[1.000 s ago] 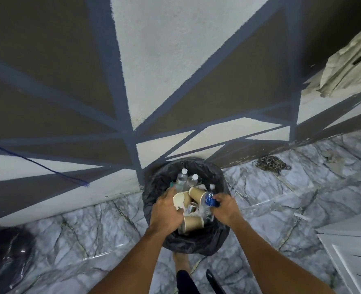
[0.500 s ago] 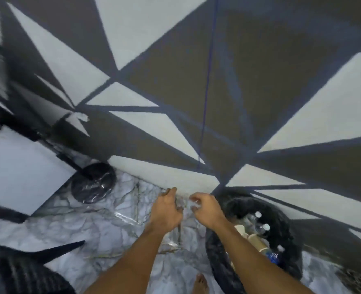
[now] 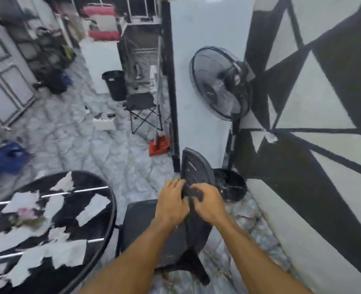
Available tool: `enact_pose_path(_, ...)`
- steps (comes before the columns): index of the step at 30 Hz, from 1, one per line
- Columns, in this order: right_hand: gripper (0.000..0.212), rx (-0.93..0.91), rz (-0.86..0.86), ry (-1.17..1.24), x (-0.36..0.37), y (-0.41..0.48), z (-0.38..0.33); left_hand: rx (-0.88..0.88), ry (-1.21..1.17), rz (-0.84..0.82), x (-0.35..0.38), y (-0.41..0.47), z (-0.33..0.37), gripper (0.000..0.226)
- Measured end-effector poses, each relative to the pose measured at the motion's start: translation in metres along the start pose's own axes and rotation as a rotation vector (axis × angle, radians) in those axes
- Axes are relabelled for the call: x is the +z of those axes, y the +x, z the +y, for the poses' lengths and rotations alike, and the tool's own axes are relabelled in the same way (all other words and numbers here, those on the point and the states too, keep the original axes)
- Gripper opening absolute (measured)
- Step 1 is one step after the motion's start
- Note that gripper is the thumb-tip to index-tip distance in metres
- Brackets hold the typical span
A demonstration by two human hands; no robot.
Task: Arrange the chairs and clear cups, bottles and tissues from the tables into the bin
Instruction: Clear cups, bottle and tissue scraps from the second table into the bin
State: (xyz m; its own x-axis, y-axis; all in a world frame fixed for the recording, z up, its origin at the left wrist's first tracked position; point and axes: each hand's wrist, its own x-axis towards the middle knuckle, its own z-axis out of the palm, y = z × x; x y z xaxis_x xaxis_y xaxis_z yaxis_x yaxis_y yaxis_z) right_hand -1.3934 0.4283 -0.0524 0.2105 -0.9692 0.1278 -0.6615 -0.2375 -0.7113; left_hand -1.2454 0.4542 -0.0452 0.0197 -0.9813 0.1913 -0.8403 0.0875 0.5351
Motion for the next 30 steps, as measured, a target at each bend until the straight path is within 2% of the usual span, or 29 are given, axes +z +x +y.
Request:
enact_pose_path(6, 0.041, -0.186, -0.342, 0.042, 0.118, 0.038, -0.106, -0.322, 0.079, 0.165, -0.082, -0.042, -0.129, 0.055)
enact_pose_path(9, 0.041, -0.259, -0.497, 0.040, 0.174, 0.049, -0.144, -0.470, 0.084, 0.227, -0.104, -0.068, -0.178, 0.045)
enact_pose_path(13, 0.044, -0.306, -0.696, 0.001, 0.244, 0.062, -0.172, -0.721, 0.116, 0.239, -0.117, -0.099, -0.235, 0.049)
enact_pose_path(15, 0.048, -0.317, -0.801, -0.036, 0.277, 0.071, -0.179, -0.877, 0.164, 0.198, -0.118, -0.113, -0.264, 0.054)
enact_pose_path(18, 0.055, -0.348, -0.907, -0.117, 0.322, 0.089, -0.181, -1.086, 0.229, 0.064, -0.117, -0.124, -0.297, 0.081)
enact_pose_path(24, 0.075, -0.445, -0.976, -0.407, 0.391, 0.123, -0.174, -1.233, 0.165, -0.199, -0.105, -0.123, -0.347, 0.125)
enact_pose_path(27, 0.077, -0.501, -1.010, -0.485, 0.413, 0.128, -0.167, -1.349, 0.110, -0.194, -0.102, -0.119, -0.367, 0.134)
enact_pose_path(30, 0.075, -0.546, -1.047, -0.454, 0.428, 0.120, -0.171, -1.439, 0.010, -0.132, -0.098, -0.127, -0.387, 0.126)
